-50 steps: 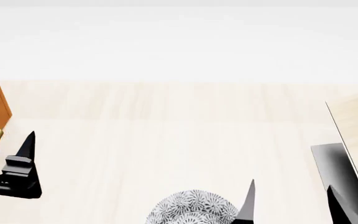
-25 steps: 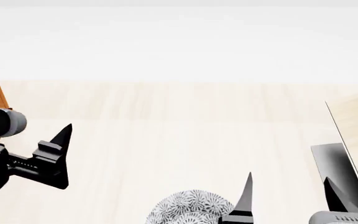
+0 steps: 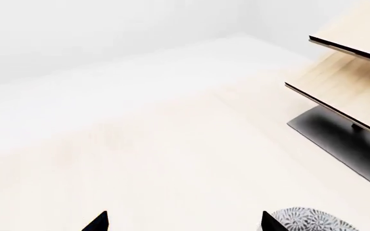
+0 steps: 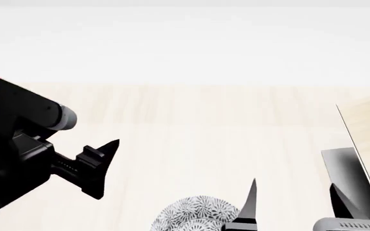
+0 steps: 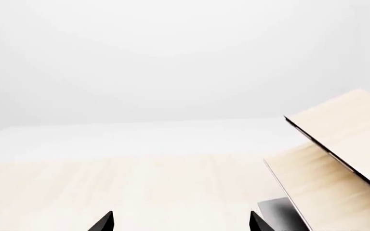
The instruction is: Close the top drawer of the cabinet and put the bowl on top of it.
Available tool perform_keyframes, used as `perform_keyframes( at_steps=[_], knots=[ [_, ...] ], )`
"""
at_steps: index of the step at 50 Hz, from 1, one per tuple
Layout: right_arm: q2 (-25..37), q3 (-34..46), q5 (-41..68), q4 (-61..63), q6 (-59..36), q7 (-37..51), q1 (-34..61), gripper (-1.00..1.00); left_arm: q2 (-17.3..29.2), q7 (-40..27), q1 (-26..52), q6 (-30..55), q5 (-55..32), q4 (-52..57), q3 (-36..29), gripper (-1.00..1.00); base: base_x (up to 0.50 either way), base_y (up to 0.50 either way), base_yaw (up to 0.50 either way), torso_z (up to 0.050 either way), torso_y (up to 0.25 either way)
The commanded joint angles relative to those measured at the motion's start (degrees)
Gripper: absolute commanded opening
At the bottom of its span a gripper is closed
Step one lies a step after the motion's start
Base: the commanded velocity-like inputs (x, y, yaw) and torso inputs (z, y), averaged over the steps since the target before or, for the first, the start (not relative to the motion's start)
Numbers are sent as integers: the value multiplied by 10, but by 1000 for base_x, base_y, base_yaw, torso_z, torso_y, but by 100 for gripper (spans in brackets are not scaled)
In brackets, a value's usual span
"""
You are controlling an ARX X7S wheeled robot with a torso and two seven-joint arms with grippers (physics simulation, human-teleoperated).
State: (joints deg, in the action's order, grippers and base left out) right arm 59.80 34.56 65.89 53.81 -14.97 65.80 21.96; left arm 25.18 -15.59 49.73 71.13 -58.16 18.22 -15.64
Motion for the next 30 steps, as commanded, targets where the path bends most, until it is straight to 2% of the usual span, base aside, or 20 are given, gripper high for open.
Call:
perform_keyframes(
  at_steps=[1, 24, 26, 30],
  knots=[
    [-4, 10, -36, -6, 11, -5, -26, 100, -12, 55, 19, -18, 26, -76, -55, 100, 0, 0, 0, 0, 0],
    [6, 6, -48, -12, 33, -12, -49, 100, -32, 89, 65, -18, 58, -136, -122, 100, 0, 0, 0, 0, 0],
    [20, -7, 23, 7, 8, 13, 3, 100, -33, 94, 70, -20, 61, -141, -128, 100, 0, 0, 0, 0, 0],
    [21, -8, 30, 12, 6, 18, 6, 100, -43, 111, 88, -30, 76, -171, -148, 100, 0, 0, 0, 0, 0]
  ],
)
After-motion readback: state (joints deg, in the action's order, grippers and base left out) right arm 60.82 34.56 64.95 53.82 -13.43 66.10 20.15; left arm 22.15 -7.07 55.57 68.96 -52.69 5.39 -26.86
